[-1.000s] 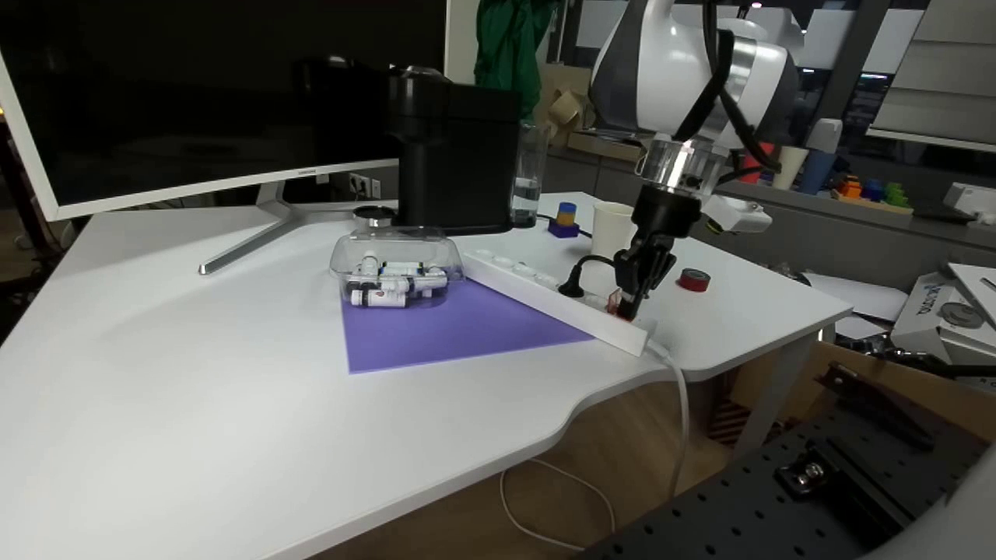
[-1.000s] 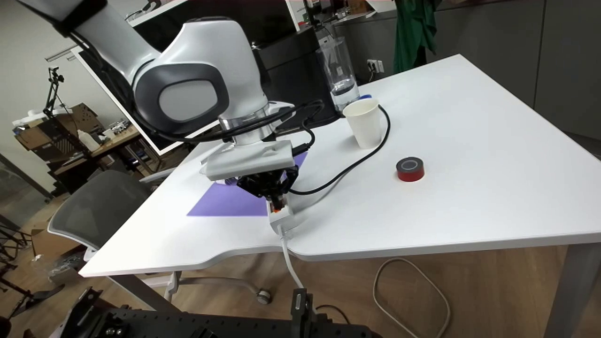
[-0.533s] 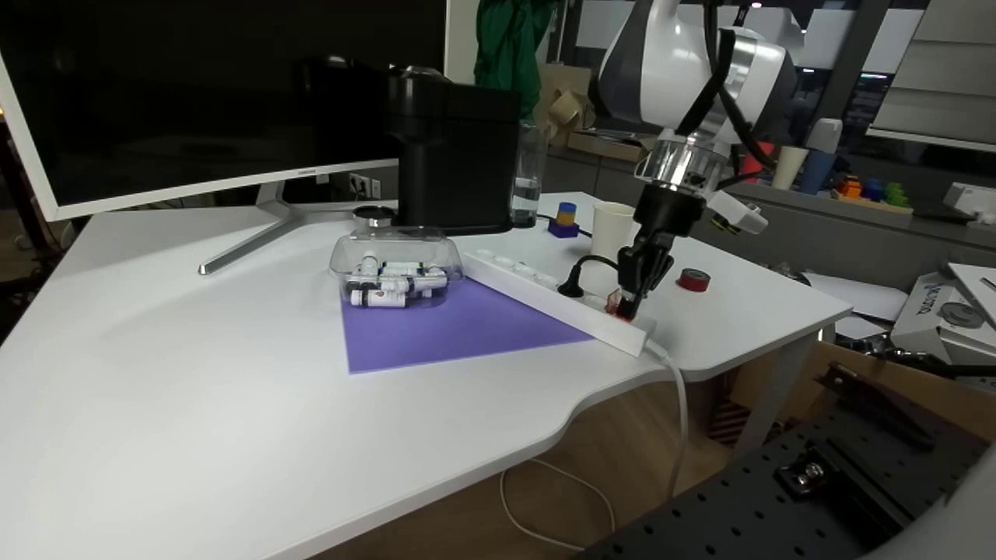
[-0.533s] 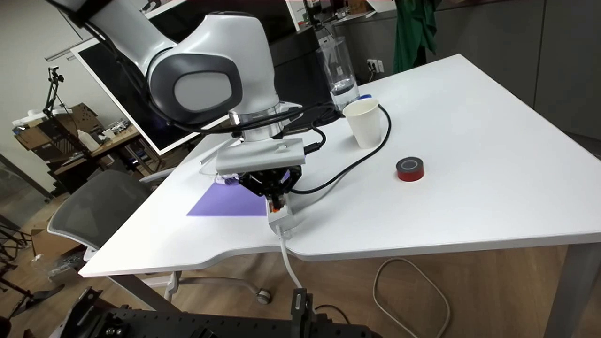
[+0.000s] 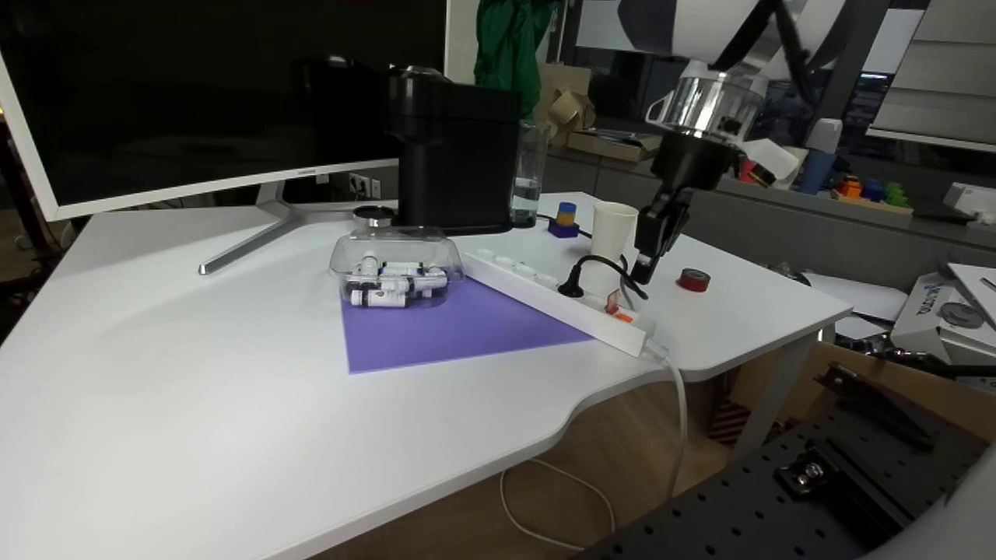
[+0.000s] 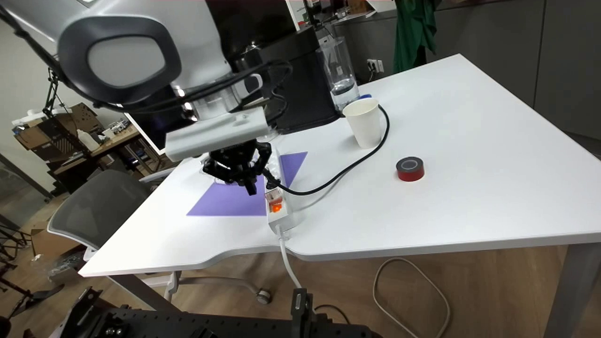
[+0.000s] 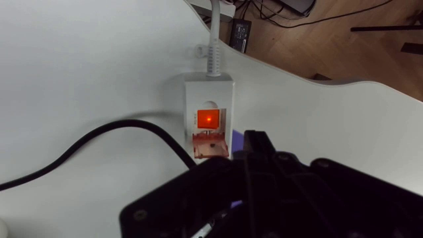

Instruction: Turn on the extension cord switch

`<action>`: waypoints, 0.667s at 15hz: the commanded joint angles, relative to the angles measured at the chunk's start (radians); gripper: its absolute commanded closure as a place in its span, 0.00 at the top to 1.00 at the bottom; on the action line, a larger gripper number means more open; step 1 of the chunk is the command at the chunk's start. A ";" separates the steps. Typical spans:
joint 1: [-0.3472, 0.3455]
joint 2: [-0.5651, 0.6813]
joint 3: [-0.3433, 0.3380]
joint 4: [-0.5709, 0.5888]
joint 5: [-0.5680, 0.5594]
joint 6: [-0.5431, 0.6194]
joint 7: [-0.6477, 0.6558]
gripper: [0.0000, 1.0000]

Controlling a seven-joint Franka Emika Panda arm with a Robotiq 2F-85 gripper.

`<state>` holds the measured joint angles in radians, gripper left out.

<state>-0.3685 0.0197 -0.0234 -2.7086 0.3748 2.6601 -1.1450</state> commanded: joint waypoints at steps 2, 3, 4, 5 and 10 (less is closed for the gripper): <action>0.061 -0.268 -0.106 -0.100 -0.230 -0.050 0.191 0.40; 0.056 -0.296 -0.114 -0.078 -0.301 -0.075 0.253 0.46; 0.049 -0.356 -0.118 -0.081 -0.364 -0.106 0.314 0.54; 0.045 -0.410 -0.121 -0.075 -0.415 -0.137 0.368 0.60; 0.049 -0.665 -0.138 -0.063 -0.535 -0.335 0.565 0.94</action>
<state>-0.3322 -0.5003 -0.1426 -2.7738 -0.1075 2.4398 -0.6846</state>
